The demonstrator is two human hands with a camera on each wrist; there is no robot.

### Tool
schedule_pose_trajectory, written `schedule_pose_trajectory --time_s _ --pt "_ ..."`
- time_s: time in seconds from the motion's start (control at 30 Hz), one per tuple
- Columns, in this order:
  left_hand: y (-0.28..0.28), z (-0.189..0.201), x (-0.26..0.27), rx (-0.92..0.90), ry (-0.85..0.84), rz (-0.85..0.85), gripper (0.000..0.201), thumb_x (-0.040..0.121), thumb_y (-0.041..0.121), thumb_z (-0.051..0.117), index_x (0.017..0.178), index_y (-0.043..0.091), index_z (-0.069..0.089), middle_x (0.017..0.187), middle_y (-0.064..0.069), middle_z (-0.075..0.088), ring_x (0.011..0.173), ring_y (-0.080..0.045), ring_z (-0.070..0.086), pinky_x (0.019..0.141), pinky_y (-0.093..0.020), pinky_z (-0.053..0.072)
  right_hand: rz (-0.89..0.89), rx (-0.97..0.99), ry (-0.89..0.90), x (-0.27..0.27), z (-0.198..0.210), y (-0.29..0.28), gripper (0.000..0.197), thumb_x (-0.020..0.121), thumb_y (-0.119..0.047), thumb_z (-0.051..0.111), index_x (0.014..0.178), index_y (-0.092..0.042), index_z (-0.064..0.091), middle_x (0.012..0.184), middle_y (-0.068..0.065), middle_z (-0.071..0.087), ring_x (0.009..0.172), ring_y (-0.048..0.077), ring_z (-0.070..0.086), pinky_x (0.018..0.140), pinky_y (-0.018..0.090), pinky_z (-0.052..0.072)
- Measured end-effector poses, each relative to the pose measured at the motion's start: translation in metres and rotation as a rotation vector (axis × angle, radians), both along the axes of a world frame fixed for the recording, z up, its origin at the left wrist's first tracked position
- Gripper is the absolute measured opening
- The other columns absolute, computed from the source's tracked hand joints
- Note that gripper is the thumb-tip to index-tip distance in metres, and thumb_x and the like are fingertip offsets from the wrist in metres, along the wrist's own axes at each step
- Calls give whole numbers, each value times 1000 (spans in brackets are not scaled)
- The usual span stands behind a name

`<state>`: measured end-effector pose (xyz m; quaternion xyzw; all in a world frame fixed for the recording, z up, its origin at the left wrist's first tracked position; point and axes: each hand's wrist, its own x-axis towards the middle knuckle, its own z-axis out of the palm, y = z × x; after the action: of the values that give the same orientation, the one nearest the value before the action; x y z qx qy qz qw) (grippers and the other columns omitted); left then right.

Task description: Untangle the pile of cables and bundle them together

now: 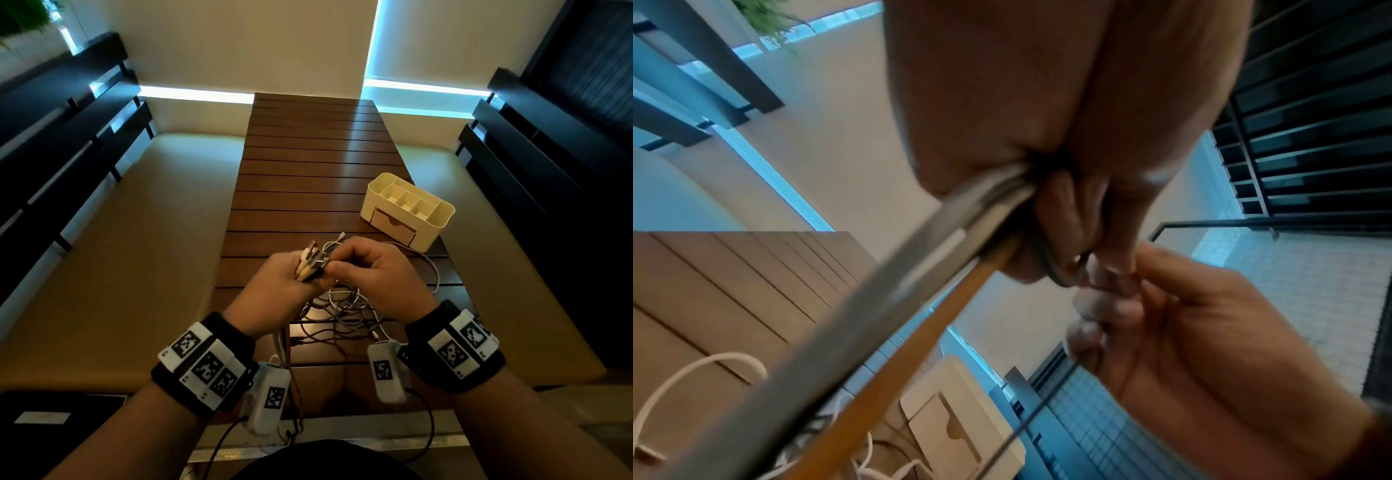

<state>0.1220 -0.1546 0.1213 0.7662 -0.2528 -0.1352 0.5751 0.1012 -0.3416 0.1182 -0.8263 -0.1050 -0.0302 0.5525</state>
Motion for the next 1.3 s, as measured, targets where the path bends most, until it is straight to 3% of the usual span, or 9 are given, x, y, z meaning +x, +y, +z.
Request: schedule_pose_trajectory --time_s 0.13,0.3,0.43,0.6,0.83,0.93,1.07,1.17,1.3 --pt "14 7 2 -13 8 64 20 94 17 62 75 17 58 57 7 53 50 -8 46 53 -26 42 -10 -19 13 -3 -5 -8 10 93 -16 65 90 -25 68 83 -11 69 76 4 64 70 22 53" --pt "34 8 9 -208 209 220 24 96 12 58 76 7 46 50 4 33 41 -12 27 44 -25 29 -148 -21 38 -3 -13 -27 8 94 -23 64 89 -24 70 89 0 69 76 11 62 68 27 50" --pt "36 -2 13 -64 63 319 31 96 20 62 83 -6 50 51 8 37 46 -11 30 48 -30 30 -160 -101 -1 0 -5 -30 7 92 -22 67 89 -23 74 87 -1 71 83 17 66 75 29 55" --pt "21 3 7 49 -102 297 13 93 21 65 90 9 67 61 8 57 49 -5 48 54 -30 40 29 -424 -30 1 10 -18 8 93 -24 66 91 -32 66 85 -16 65 81 -4 60 67 8 45" --pt "4 13 0 64 -140 32 17 91 22 68 77 28 61 64 20 62 56 2 55 54 -14 43 74 -323 -121 0 19 -2 7 92 -24 67 98 -21 71 88 -10 68 80 9 65 70 24 54" --pt "13 11 3 91 -122 90 20 92 26 65 76 15 61 57 6 55 48 -8 46 49 -34 41 53 -276 -102 -3 17 -7 5 93 -21 65 95 -21 70 83 -10 67 74 5 64 66 16 51" --pt "31 2 13 -160 132 265 34 96 17 60 63 18 51 47 7 38 40 -11 31 47 -28 30 -116 -115 -31 -4 6 -20 10 94 -20 64 88 -24 71 81 -4 69 77 9 65 71 20 53" --pt "40 -5 19 -100 160 313 30 93 21 65 72 5 52 50 8 37 44 -13 30 50 -29 29 -158 -89 -1 -3 3 -23 8 93 -20 66 88 -22 73 85 -2 71 82 17 67 76 32 56" --pt "29 -6 15 148 -25 289 21 94 23 65 93 2 66 65 -2 57 54 -22 46 58 -38 41 -67 -300 13 -1 10 -16 9 93 -22 65 88 -26 71 81 -10 68 77 0 62 66 12 47"
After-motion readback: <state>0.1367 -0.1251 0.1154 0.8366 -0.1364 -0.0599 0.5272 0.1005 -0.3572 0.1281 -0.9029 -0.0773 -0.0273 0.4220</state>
